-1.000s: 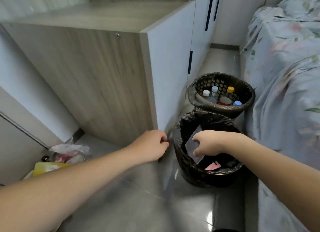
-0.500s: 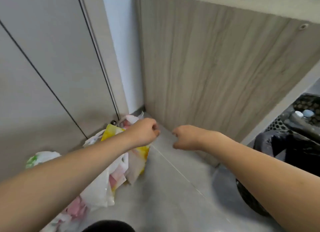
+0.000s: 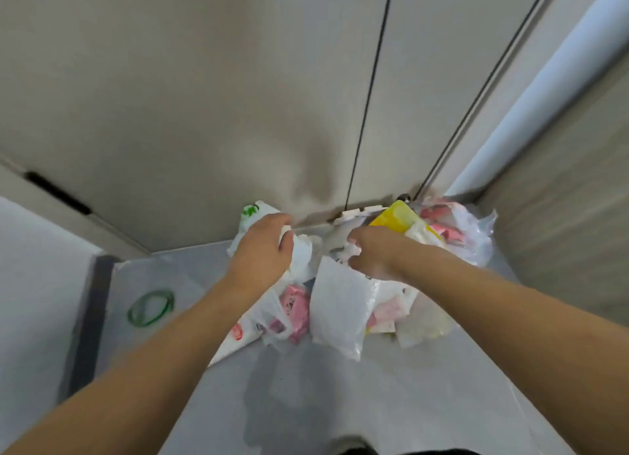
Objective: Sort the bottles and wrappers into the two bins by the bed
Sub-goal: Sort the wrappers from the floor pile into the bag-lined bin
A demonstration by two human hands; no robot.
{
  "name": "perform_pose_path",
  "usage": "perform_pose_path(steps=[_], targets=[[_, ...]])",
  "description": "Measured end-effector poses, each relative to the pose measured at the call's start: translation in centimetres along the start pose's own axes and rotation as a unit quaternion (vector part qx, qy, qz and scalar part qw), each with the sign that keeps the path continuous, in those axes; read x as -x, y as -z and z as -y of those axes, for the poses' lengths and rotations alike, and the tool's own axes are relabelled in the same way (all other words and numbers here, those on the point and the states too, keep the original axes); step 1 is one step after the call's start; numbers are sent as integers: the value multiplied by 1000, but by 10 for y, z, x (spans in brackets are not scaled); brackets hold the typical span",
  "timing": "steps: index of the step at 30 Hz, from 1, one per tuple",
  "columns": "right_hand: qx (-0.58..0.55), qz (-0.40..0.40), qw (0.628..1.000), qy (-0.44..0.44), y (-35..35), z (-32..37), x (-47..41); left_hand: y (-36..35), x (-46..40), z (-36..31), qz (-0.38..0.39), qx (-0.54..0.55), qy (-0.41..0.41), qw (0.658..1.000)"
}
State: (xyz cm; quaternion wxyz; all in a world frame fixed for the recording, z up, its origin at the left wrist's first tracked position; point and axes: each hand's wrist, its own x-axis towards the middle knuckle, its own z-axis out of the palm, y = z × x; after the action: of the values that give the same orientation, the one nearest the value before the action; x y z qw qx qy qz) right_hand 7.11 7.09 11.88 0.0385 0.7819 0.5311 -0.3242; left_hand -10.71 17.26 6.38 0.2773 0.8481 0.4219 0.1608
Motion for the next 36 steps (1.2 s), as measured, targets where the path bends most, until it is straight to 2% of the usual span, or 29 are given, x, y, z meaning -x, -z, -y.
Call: perform_pose_path(steps=[4,7,11,15,22,25,27,30,36], targets=[[2,-27,998,63,-1,69,-30,30,41,69,-134,32,57,989],[-2,-38,993,108,-10,107,-40,34,72,109,-196,41,172,965],[34,-33,990,133,-33,130,-48,26,100,153,-203,64,337,917],[104,-121,963,217,-51,146,-52,18,117,184,-156,51,415,895],[154,-78,938,299,-80,181,-66,10,118,250,-58,-69,399,913],[173,-42,933,313,-95,197,-79,-4,123,277,-34,-119,337,933],[185,0,935,303,-108,206,-88,-23,134,289,-58,-155,283,945],[208,56,933,288,-133,214,-105,-42,145,302,-148,-180,217,948],[254,74,927,264,-176,231,-136,-46,146,307,-199,-183,206,941]])
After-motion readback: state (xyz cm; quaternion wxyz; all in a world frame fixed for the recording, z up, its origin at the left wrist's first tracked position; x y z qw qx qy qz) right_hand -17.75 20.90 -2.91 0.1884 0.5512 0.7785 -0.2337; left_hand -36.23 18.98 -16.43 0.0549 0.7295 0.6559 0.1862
